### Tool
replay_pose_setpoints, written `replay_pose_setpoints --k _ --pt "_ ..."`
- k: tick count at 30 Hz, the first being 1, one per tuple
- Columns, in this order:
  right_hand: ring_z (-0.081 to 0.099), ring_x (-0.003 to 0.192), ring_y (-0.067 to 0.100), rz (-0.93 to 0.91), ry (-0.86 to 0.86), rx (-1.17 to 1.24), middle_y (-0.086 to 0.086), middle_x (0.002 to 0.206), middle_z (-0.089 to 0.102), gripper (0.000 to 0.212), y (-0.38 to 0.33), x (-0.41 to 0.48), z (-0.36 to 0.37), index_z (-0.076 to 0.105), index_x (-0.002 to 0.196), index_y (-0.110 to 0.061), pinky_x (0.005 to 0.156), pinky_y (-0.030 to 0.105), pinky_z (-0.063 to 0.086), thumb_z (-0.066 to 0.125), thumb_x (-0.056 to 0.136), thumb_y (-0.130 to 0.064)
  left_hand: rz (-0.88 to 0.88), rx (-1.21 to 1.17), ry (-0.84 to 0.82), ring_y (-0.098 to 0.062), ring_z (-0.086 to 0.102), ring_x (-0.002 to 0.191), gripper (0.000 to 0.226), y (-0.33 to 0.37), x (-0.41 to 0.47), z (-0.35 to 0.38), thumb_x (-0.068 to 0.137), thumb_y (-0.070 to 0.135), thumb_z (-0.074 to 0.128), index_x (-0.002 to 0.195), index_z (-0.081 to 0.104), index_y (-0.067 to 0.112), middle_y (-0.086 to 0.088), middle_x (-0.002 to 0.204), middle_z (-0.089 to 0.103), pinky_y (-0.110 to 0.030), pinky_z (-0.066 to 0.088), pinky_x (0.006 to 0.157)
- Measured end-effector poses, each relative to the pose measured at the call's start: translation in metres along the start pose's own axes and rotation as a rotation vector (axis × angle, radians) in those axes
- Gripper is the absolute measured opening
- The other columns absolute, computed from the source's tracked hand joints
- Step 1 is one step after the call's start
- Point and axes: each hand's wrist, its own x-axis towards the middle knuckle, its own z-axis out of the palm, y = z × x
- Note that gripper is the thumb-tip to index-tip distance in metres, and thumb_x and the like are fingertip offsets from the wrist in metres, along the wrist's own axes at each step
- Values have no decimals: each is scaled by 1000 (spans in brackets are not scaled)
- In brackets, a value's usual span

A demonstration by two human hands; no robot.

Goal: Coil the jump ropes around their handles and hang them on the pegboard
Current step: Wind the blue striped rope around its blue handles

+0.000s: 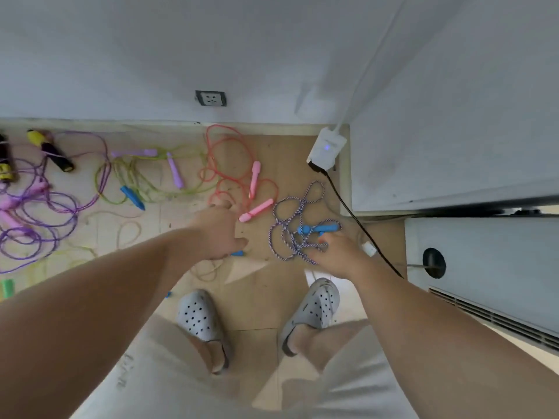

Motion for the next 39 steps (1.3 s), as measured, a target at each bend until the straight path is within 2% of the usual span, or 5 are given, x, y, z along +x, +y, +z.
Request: replay_pose_setpoints --k 14,19,22,31,39 --pt "60 118 31 361 170 131 12 123 64 59 109 230 96 62 126 -7 96 36 47 55 93 -55 403 279 -134 -31 49 132 71 69 253 144 92 53 60 153 33 26 -4 147 42 -48 45 106" --pt "61 96 32 386 281 262 -1 95 58 35 149 238 122 56 107 -18 80 33 46 74 80 -33 592 453 -150 -33 21 152 79 107 295 186 93 57 57 160 20 35 -5 169 -1 -55 23 121" --pt "59 112 35 406 229 87 7 118 63 39 165 238 138 54 125 -21 91 40 50 60 88 -31 611 525 -177 -36 15 153 79 118 308 204 93 58 57 159 19 39 -6 169 -14 -58 21 121" --pt "58 92 25 227 80 254 8 101 60 30 151 253 151 54 114 -7 78 32 42 61 97 -30 447 424 -147 -32 46 127 49 96 309 216 97 50 50 139 53 24 -10 137 44 -45 42 105" --pt "68 95 37 275 40 458 17 113 64 42 106 238 122 47 124 -3 81 43 55 62 94 -28 251 -320 116 -23 66 92 18 70 271 167 88 14 63 100 75 22 0 110 64 -32 52 81"
